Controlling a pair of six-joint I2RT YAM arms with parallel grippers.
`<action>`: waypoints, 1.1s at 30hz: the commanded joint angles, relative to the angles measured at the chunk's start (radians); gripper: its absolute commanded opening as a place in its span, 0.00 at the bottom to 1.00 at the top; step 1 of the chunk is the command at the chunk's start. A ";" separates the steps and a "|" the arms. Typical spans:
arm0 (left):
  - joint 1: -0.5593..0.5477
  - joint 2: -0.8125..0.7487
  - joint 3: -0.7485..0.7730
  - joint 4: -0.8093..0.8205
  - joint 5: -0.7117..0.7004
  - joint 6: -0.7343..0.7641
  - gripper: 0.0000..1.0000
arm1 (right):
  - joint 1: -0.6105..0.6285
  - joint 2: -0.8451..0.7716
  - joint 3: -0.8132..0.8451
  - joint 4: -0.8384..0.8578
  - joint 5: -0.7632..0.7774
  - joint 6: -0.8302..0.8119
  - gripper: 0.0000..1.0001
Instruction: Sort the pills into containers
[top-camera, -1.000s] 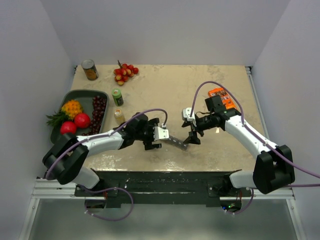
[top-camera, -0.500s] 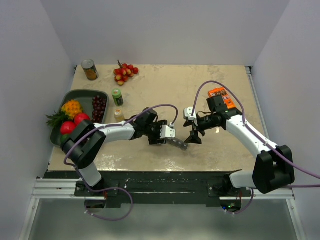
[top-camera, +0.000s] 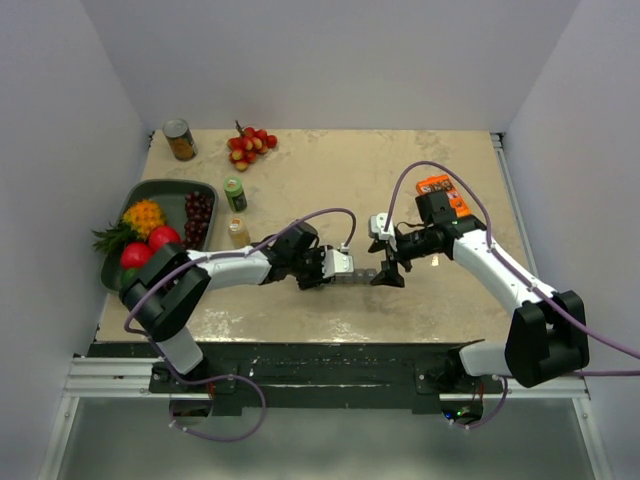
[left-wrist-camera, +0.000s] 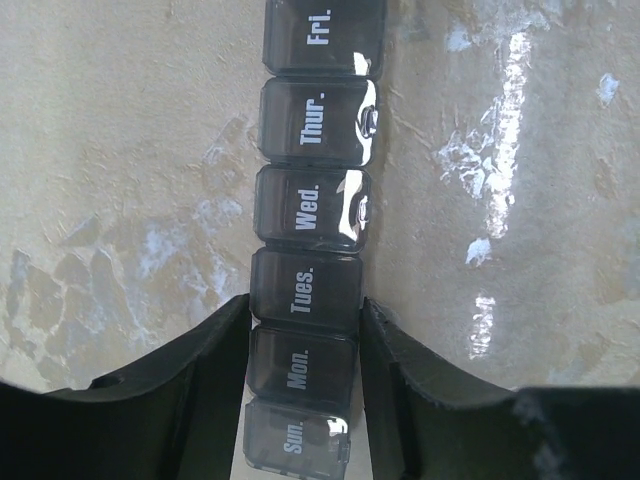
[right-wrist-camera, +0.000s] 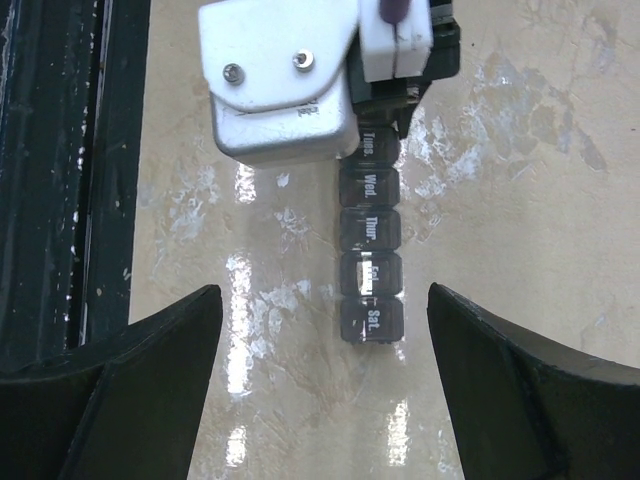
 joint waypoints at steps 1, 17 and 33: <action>-0.049 -0.062 -0.064 0.016 -0.085 -0.119 0.43 | -0.017 -0.012 0.029 -0.014 -0.024 -0.021 0.86; -0.075 -0.066 -0.101 0.051 -0.127 -0.116 0.68 | -0.035 -0.004 0.029 -0.017 -0.029 -0.017 0.86; -0.075 -0.045 -0.078 -0.017 -0.092 -0.099 0.25 | -0.043 -0.001 0.029 -0.031 -0.032 -0.034 0.86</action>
